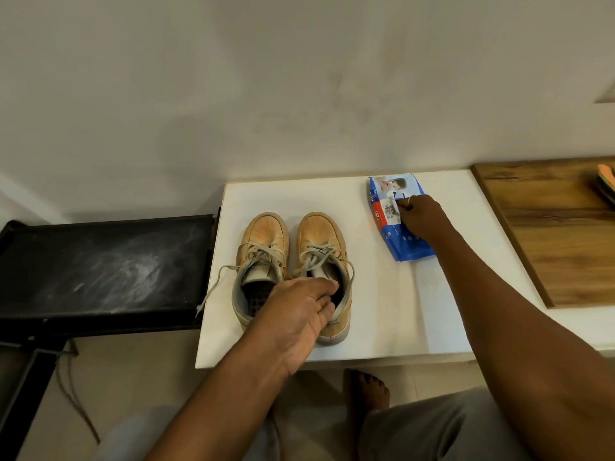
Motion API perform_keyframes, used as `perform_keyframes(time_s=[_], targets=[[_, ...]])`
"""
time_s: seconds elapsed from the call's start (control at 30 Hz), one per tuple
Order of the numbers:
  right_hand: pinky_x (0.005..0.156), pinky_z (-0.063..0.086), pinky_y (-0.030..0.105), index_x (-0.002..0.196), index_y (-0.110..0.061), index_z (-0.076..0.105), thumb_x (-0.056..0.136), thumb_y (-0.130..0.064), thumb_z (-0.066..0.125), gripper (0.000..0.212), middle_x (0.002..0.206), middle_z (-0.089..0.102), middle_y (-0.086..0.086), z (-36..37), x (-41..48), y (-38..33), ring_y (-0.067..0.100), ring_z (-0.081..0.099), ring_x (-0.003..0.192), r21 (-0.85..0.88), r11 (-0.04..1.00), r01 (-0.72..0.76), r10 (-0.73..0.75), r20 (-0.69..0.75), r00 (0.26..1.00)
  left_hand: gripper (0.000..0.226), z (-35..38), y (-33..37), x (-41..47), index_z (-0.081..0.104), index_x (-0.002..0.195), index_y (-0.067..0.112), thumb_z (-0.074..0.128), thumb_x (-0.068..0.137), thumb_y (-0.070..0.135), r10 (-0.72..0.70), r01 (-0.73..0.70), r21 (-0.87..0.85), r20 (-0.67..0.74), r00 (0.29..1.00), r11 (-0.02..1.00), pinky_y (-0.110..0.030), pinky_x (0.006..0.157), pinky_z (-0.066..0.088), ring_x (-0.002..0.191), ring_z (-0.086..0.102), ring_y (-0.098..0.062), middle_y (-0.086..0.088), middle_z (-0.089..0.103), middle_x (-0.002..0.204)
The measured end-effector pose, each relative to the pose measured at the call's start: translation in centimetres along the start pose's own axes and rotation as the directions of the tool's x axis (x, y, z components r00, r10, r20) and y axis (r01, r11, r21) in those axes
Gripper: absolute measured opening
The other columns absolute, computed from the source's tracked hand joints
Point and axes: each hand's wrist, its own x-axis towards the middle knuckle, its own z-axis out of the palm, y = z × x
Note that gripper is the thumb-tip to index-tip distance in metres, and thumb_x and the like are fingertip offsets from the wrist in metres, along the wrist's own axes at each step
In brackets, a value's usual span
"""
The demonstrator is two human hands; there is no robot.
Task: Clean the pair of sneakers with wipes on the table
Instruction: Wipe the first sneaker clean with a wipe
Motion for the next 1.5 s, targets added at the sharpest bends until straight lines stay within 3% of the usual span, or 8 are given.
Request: perform_keyframes(time_s=[0.13, 0.27, 0.43, 0.8, 1.03, 1.2, 1.37, 1.5], targets=[[0.074, 0.05, 0.034, 0.111, -0.014, 0.071, 0.098, -0.031, 0.055, 0.027, 0.096, 0.069, 0.009, 0.3, 0.1, -0.5, 0.023, 0.062, 0.084, 0.033, 0.999, -0.006, 0.006, 0.011, 1.0, 0.031, 0.2, -0.2, 0.3, 0.058, 0.123, -0.007, 0.057, 0.093, -0.012, 0.009, -0.01, -0.055, -0.019, 1.0, 0.998, -0.043, 0.112, 0.042, 0.132, 0.052, -0.036, -0.024, 0.061, 0.128], [0.073, 0.049, 0.035, 0.098, -0.002, 0.068, 0.096, -0.028, 0.055, 0.03, 0.092, 0.068, 0.017, 0.7, 0.0, -0.7, 0.029, 0.065, 0.087, 0.01, 0.999, -0.053, 0.053, 0.001, 0.999, 0.041, 0.4, -0.4, 0.8, 0.051, 0.133, -0.008, 0.056, 0.093, -0.012, 0.01, -0.012, -0.125, -0.019, 1.0, 0.992, -0.044, 0.114, 0.041, 0.133, 0.051, -0.035, -0.025, 0.058, 0.133], [0.064, 0.046, 0.032, 0.097, 0.002, 0.062, 0.1, -0.025, 0.049, 0.031, 0.087, 0.065, 0.019, 0.4, 0.0, -0.7, 0.025, 0.06, 0.074, 0.061, 0.996, -0.06, 0.061, -0.016, 0.998, 0.031, 1.3, -1.0, 2.0, 0.058, 0.123, -0.004, 0.05, 0.094, -0.012, 0.009, -0.009, -0.186, -0.002, 1.0, 0.982, -0.041, 0.114, 0.042, 0.125, 0.059, -0.029, -0.021, 0.064, 0.128], [0.064, 0.057, 0.041, 0.095, -0.004, 0.057, 0.097, -0.024, 0.052, 0.02, 0.083, 0.066, 0.013, -0.8, -1.2, -0.6, 0.027, 0.064, 0.07, 0.153, 0.988, -0.017, 0.047, -0.199, 0.979, 0.012, 3.0, -1.4, 4.5, 0.062, 0.094, 0.004, 0.057, 0.088, -0.006, 0.011, -0.037, -0.278, -0.092, 0.996, 0.96, -0.036, 0.089, 0.054, 0.099, 0.06, -0.029, -0.016, 0.063, 0.099], [0.077, 0.051, 0.04, 0.095, -0.003, 0.062, 0.1, -0.022, 0.044, 0.026, 0.092, 0.065, 0.009, -1.2, -1.7, -1.1, 0.024, 0.06, 0.083, 0.05, 0.999, 0.017, -0.007, -0.184, 0.983, 0.026, 2.9, -1.1, 5.5, 0.065, 0.117, 0.006, 0.062, 0.092, 0.013, -0.036, 0.008, -0.335, -0.078, 0.996, 0.942, -0.034, 0.072, 0.056, 0.097, 0.064, -0.027, -0.015, 0.068, 0.111], [0.063, 0.042, 0.031, 0.08, -0.013, 0.053, 0.094, -0.028, 0.052, 0.02, 0.073, 0.056, 0.001, -1.4, -2.1, -1.3, 0.02, 0.056, 0.072, 0.081, 0.997, -0.013, 0.033, -0.249, 0.968, 0.034, 3.0, -1.0, 6.3, 0.063, 0.122, 0.009, 0.058, 0.098, 0.032, -0.049, 0.01, -0.38, -0.095, 0.994, 0.925, -0.042, 0.097, 0.055, 0.112, 0.066, -0.03, -0.018, 0.067, 0.122], [0.064, 0.041, 0.02, 0.099, -0.012, 0.059, 0.093, -0.027, 0.06, 0.016, 0.092, 0.059, -0.002, -2.2, -2.8, -2.3, 0.013, 0.056, 0.083, 0.122, 0.991, 0.051, -0.01, -0.313, 0.95, 0.037, 2.7, -1.2, 6.7, 0.062, 0.124, 0.007, 0.056, 0.1, 0.034, -0.045, 0.006, -0.406, -0.087, 0.995, 0.914, -0.043, 0.098, 0.054, 0.114, 0.066, -0.03, -0.018, 0.067, 0.123], [0.059, 0.043, 0.015, 0.107, -0.017, 0.06, 0.098, -0.034, 0.056, 0.019, 0.099, 0.062, -0.005, -2.6, -4.4, -4.4, 0.01, 0.061, 0.085, 0.18, 0.969, 0.169, -0.132, -0.199, 0.971, 0.032, 2.6, -1.2, 6.8, 0.063, 0.125, 0.007, 0.055, 0.101, 0.027, -0.031, -0.004, -0.426, -0.076, 0.997, 0.905, -0.038, 0.095, 0.055, 0.11, 0.066, -0.028, -0.019, 0.066, 0.128]])
